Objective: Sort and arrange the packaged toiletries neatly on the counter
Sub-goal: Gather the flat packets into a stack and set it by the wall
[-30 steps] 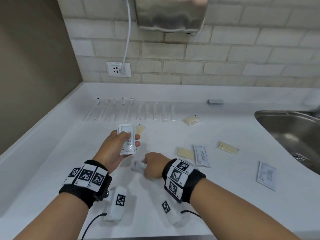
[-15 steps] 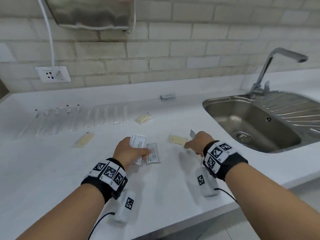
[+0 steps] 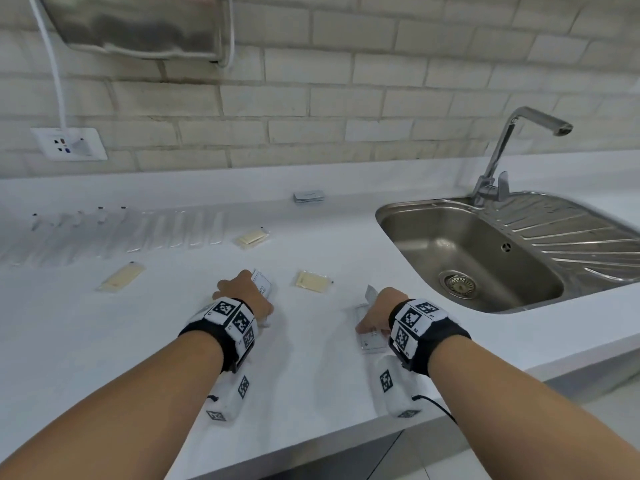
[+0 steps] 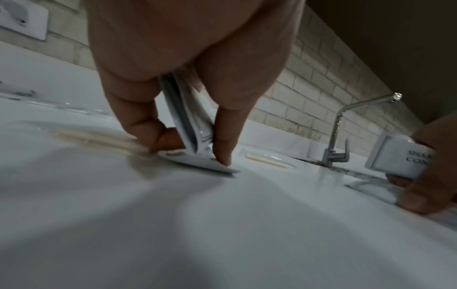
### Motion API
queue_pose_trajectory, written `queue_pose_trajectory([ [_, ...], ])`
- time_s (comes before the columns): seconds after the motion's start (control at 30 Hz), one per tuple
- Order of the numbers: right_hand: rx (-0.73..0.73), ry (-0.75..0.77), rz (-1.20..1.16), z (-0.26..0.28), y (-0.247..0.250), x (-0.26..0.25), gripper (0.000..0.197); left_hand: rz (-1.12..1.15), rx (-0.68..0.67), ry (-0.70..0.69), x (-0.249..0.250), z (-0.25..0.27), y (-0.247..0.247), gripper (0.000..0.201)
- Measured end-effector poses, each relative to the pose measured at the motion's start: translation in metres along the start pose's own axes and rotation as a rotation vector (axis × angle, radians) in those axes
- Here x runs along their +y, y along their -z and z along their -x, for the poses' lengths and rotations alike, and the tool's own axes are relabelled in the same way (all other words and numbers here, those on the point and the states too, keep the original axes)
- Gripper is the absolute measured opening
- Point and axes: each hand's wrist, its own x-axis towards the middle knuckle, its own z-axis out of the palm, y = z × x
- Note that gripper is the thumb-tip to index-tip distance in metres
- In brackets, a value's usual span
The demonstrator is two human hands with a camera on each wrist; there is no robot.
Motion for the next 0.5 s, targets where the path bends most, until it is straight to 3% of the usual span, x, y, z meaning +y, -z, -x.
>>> queue_pose_trajectory([
  [0.17,0.07,0.144,-0.222,-0.004,-0.008,-0.006,0.042,-0.003,0.035,-0.046,-0.002,0.002,0.001,0.043],
  [0.3,0.11,0.359,-0.551,-0.008,-0.006,-0.026,0.045,0.327,0.059,-0.108,-0.008,0.007,0.0,0.039],
  [0.47,0.042,0.557,-0.938,0.002,0.004,-0.061,0.039,0.782,0.013,-0.151,-0.015,0.011,0.007,0.064],
  [0.5,0.03,0.57,-0.988,0.004,0.005,-0.069,0.04,0.867,-0.019,-0.172,-0.018,0.01,0.01,0.061],
])
